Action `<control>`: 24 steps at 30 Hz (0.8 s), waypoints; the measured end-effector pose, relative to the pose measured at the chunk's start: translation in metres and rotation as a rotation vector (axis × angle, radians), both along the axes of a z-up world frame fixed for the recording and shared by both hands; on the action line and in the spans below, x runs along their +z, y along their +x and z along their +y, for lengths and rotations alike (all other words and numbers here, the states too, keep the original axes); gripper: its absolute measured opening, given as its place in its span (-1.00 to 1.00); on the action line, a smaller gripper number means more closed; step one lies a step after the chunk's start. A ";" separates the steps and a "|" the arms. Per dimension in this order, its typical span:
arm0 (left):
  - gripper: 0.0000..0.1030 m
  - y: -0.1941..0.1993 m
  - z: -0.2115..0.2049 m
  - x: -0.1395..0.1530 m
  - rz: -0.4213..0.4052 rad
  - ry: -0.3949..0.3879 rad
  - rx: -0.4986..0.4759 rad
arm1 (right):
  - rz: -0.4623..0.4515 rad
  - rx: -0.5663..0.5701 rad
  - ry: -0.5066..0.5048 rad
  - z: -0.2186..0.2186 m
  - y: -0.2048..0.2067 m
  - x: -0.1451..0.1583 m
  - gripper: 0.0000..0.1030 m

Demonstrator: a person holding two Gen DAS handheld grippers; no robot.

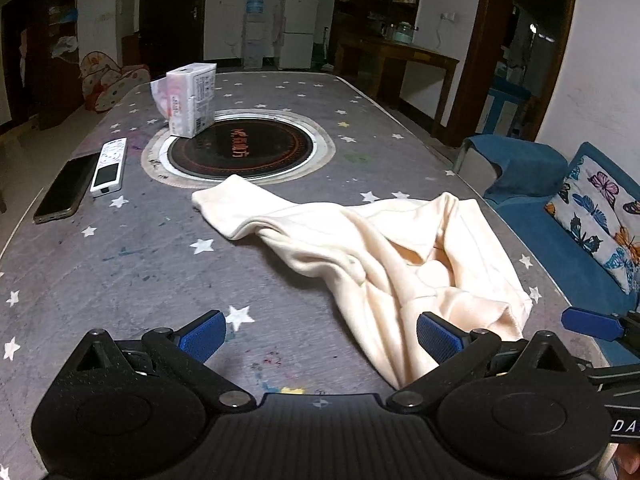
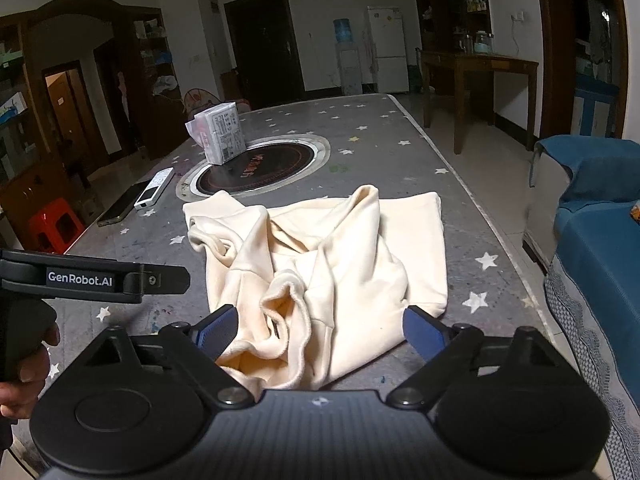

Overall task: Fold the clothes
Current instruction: 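Move both grippers toward the crumpled cream sweatshirt on the table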

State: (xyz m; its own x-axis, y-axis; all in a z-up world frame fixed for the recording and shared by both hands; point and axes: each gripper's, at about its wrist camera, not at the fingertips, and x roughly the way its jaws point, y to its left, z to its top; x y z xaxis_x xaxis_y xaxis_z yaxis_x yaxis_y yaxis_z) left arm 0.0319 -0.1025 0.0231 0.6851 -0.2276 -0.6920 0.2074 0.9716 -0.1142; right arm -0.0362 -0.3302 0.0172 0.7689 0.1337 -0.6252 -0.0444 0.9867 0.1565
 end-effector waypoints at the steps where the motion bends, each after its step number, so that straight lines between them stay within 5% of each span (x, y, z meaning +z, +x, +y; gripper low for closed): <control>1: 1.00 0.001 -0.002 -0.001 -0.001 0.005 0.003 | 0.002 0.000 0.000 0.000 0.000 0.000 0.75; 24: 1.00 0.005 -0.020 -0.011 0.003 0.030 0.017 | 0.053 -0.043 -0.028 0.000 0.001 -0.002 0.73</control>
State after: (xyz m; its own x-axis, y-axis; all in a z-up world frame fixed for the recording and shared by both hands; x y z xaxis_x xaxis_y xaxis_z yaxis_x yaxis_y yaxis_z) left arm 0.0365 -0.1225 0.0123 0.6868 -0.1947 -0.7003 0.1906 0.9780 -0.0850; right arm -0.0348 -0.3301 0.0149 0.7391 0.0835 -0.6685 0.0053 0.9915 0.1297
